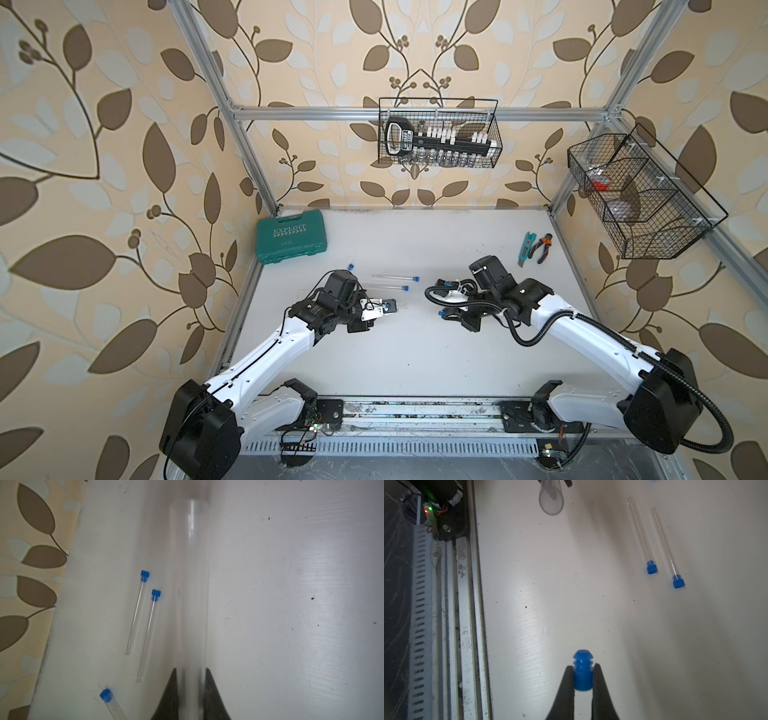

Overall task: Insert stoppers into test tubes
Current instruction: Pick up the stopper from the center of the board, then insert the stopper into the test tube.

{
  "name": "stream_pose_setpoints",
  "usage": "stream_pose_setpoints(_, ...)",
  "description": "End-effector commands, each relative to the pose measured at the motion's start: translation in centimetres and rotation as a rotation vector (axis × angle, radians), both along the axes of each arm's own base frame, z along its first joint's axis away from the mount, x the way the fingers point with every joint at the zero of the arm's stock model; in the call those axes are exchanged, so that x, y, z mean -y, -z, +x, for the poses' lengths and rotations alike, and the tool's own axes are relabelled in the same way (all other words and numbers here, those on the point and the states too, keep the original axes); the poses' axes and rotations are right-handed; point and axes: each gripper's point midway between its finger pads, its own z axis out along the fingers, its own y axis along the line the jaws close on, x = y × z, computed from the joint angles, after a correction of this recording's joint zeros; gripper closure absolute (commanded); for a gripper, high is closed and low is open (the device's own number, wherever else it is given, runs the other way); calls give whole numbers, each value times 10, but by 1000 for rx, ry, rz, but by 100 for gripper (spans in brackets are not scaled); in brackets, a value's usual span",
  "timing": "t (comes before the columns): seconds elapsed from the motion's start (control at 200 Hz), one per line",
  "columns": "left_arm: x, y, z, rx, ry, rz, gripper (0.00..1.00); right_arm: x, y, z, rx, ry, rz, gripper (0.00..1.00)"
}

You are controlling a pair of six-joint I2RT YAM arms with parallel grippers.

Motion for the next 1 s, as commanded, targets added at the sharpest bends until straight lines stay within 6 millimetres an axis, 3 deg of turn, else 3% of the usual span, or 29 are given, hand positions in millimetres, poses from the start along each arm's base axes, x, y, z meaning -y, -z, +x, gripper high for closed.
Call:
stream_pose_setpoints(0.0,14,-14,-2,124,126,6,100,-7,-3,-20,-97,17,26,91)
stream_pose_setpoints(0.26,24,-22,5,264,162,47,100,-33,-22,-34,-171,30,73,92)
stream_pose_setpoints(0.575,26,-15,5,294,185,107,100,-46,-38,-26,-161,25,103,92)
stream_pose_setpoints(0.995,30,-13,7,309,187,118,100,-57,-37,-20,-167,19,107,92)
